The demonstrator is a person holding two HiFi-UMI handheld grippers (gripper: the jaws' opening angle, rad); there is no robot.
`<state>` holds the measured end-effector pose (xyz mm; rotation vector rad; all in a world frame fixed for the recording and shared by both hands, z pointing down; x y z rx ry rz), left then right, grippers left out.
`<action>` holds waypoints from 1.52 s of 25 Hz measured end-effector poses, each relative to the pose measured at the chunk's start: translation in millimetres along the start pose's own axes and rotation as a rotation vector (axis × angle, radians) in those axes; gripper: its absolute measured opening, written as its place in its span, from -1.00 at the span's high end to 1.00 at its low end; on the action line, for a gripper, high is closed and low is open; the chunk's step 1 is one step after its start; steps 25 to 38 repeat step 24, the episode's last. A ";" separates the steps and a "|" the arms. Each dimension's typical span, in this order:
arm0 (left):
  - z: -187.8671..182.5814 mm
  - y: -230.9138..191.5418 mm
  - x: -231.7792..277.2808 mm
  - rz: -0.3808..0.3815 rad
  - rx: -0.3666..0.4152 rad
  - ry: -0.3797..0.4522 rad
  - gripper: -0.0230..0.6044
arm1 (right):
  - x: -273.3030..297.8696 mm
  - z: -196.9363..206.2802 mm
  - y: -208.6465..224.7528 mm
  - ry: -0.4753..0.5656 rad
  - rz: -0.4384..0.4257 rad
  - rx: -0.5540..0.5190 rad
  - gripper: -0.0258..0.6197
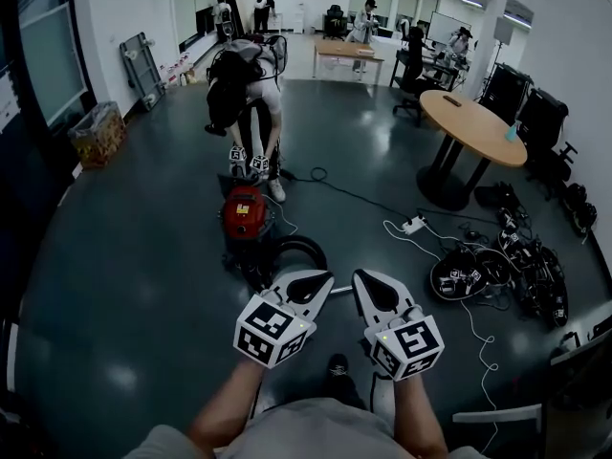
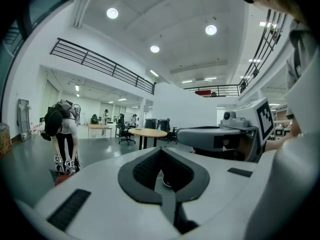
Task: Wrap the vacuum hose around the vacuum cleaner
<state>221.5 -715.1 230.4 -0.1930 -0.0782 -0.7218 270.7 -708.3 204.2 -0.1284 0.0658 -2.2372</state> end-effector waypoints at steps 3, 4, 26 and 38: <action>1.5 5.8 -2.4 0.006 0.005 0.001 0.90 | -2.3 -0.1 -4.8 0.003 -0.004 -0.006 0.91; 2.4 6.6 -3.5 0.007 0.007 0.001 0.90 | -2.6 0.7 -6.5 0.003 -0.004 -0.008 0.91; -0.6 25.7 -14.4 0.002 0.028 -0.008 0.90 | -18.2 -2.7 -16.1 0.013 0.006 -0.006 0.91; -0.6 25.7 -14.4 0.002 0.028 -0.008 0.90 | -18.2 -2.7 -16.1 0.013 0.006 -0.006 0.91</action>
Point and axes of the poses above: the fingertips, and each gripper's own axes: x forward along the fingers, y to its right, z out of its underside, the point moved 1 cm from there along -x, backward along the fingers, and after that the axes turned 4 degrees about -x, right-handed, at the moved point
